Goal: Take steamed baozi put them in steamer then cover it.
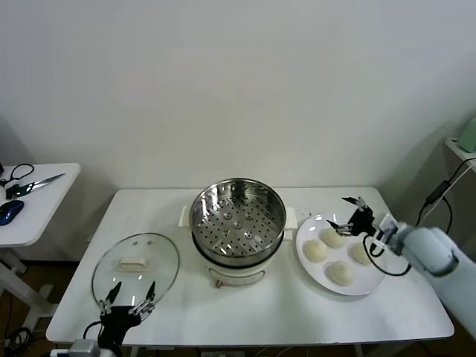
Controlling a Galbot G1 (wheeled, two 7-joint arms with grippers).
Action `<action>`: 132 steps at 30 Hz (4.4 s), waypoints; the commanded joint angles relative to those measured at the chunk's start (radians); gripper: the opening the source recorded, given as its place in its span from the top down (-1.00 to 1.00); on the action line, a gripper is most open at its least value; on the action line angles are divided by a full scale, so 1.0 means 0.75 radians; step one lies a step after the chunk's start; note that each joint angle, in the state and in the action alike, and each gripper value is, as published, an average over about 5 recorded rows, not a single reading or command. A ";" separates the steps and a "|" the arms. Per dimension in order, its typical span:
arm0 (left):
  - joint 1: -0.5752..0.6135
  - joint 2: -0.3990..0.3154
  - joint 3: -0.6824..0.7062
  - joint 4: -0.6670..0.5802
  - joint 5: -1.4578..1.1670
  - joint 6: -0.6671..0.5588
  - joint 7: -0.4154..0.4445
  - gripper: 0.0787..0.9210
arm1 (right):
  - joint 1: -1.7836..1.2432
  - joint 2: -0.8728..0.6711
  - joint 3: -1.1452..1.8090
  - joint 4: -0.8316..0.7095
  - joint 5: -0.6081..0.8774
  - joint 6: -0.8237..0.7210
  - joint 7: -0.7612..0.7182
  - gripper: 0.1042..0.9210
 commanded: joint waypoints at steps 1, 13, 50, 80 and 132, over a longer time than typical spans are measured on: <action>0.019 0.004 0.006 -0.008 0.010 -0.009 0.007 -0.77 | 1.056 0.020 -1.032 -0.335 -0.053 0.190 -0.488 -0.76; 0.000 -0.002 0.008 -0.016 0.010 -0.001 0.018 -0.77 | 1.025 0.355 -1.220 -0.523 0.081 0.035 -0.446 -0.76; 0.017 -0.031 0.020 0.005 0.082 0.002 0.024 -0.77 | 0.429 0.501 -0.614 -0.856 -0.145 0.025 -0.317 -0.76; 0.006 -0.030 0.031 0.001 0.090 0.001 0.024 -0.77 | 1.062 0.471 -1.087 -0.618 0.017 0.234 -0.344 -0.34; -0.022 -0.051 0.022 -0.024 0.096 -0.002 0.020 -0.77 | 0.900 1.094 -1.000 -0.712 -0.827 1.244 0.078 -0.29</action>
